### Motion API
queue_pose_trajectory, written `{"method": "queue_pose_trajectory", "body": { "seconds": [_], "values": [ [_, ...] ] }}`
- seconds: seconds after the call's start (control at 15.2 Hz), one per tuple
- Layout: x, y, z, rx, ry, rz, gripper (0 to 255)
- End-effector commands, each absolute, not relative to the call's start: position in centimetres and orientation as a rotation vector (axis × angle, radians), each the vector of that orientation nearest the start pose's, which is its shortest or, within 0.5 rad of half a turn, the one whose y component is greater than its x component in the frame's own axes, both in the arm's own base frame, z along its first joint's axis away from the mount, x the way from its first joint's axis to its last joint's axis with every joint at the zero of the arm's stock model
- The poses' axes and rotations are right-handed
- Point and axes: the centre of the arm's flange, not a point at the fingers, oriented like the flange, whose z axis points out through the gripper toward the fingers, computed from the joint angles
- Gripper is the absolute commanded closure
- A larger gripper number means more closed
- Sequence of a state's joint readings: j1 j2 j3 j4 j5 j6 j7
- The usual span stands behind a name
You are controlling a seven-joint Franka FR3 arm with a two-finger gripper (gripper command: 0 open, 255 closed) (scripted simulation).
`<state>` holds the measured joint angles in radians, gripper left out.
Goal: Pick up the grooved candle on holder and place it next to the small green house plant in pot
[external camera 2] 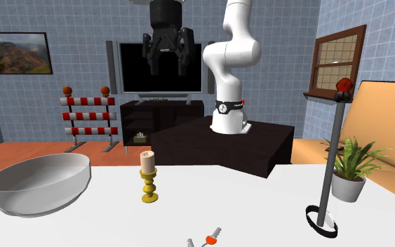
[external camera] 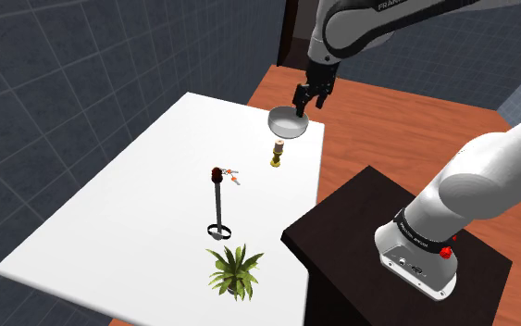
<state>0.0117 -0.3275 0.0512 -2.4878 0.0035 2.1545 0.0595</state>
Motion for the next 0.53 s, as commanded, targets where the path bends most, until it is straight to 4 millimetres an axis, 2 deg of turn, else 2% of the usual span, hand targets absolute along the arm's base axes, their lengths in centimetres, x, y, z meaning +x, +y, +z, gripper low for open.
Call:
{"method": "queue_pose_trajectory", "body": {
  "seconds": [0.0, 0.46],
  "values": [
    [43.9, 2.7, 38.2, -3.158, -0.017, 0.019, 0],
    [47.8, 3.1, 29.7, -3.165, -0.080, 0.062, 0]
  ]
}}
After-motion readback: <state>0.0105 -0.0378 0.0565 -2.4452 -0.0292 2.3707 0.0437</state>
